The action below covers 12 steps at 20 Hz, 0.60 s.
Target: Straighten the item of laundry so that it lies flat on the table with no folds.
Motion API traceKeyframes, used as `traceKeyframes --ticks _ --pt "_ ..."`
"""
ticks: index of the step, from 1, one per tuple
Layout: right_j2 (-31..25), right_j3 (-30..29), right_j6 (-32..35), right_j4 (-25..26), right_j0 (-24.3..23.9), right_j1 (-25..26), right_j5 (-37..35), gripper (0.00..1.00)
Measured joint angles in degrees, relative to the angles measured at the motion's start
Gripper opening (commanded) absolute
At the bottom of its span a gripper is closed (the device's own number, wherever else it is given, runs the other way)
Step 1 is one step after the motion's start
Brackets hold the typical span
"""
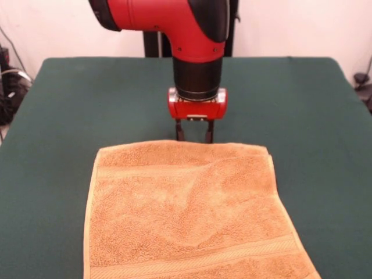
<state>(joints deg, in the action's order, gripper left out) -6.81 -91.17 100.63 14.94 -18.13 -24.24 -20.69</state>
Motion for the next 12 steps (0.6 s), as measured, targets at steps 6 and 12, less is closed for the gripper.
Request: traceKeyframes --ticks 6,12 --pt "0.0 6.0 0.0 0.0 1.9 0.0 -6.3 1.0" --pt "0.0 9.7 0.0 -0.1 2.6 -0.9 -12.0 1.0"
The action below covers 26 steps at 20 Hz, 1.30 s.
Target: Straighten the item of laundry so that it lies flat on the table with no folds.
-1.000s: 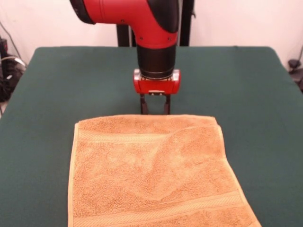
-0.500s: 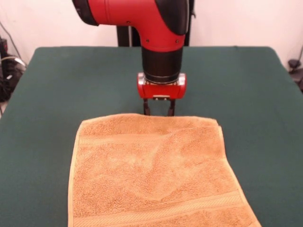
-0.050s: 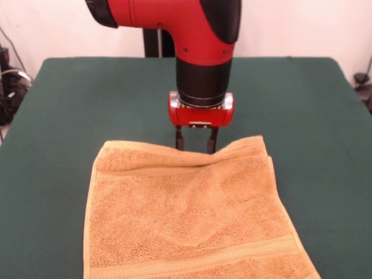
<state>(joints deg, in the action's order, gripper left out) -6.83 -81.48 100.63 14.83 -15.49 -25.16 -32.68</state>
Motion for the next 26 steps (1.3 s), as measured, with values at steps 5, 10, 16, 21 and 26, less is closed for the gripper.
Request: traceKeyframes --ticks 5,10,16,21,26 --pt "0.0 0.6 0.0 -0.2 0.2 -2.7 -3.8 1.0" --pt "0.0 0.6 0.0 -0.3 -0.1 -6.4 -5.6 1.0" --pt "0.0 0.6 0.0 -0.4 -0.2 -9.3 -5.6 1.0" --pt "0.0 0.9 0.0 -0.4 -0.2 -10.0 -5.6 1.0" --pt "0.0 1.8 0.0 -0.4 -0.2 -9.1 -5.6 1.0"
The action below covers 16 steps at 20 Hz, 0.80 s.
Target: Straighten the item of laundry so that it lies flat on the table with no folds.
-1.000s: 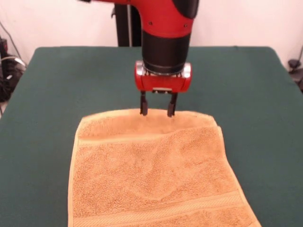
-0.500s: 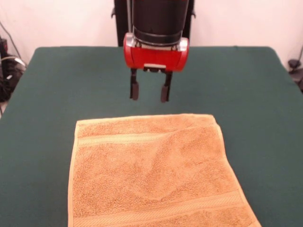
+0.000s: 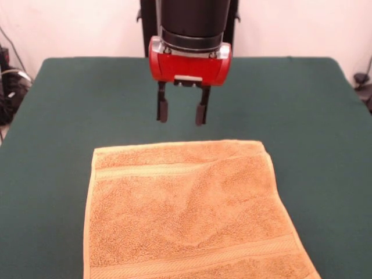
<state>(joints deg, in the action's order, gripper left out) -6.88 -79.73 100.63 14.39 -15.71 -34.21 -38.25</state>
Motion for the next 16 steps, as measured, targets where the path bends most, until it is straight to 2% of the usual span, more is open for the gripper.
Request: traceKeyframes --ticks 16 --pt "-1.9 3.7 0.0 0.3 -2.2 9.3 3.6 1.0"
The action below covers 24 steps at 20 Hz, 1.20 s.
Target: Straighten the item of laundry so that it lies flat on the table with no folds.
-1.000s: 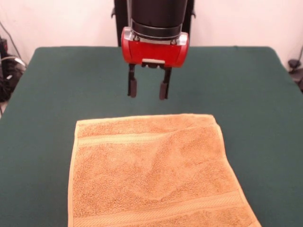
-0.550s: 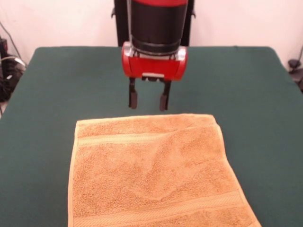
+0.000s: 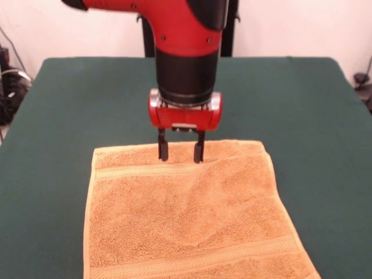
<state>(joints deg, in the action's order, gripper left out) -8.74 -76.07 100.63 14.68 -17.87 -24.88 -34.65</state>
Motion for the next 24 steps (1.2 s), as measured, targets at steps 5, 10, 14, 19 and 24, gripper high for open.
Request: traceKeyframes --ticks 5,10,14,19,24 --pt "-0.4 0.6 0.0 0.1 -0.6 4.1 1.5 1.0" --pt "-0.5 0.8 0.0 0.1 -0.8 6.4 2.5 1.0" --pt "-0.5 1.0 0.0 0.1 -0.8 6.3 2.6 1.0" --pt "-0.5 1.0 0.0 0.1 -0.8 6.3 2.6 1.0" --pt "-0.5 1.0 0.0 0.1 -0.8 6.3 2.6 1.0"
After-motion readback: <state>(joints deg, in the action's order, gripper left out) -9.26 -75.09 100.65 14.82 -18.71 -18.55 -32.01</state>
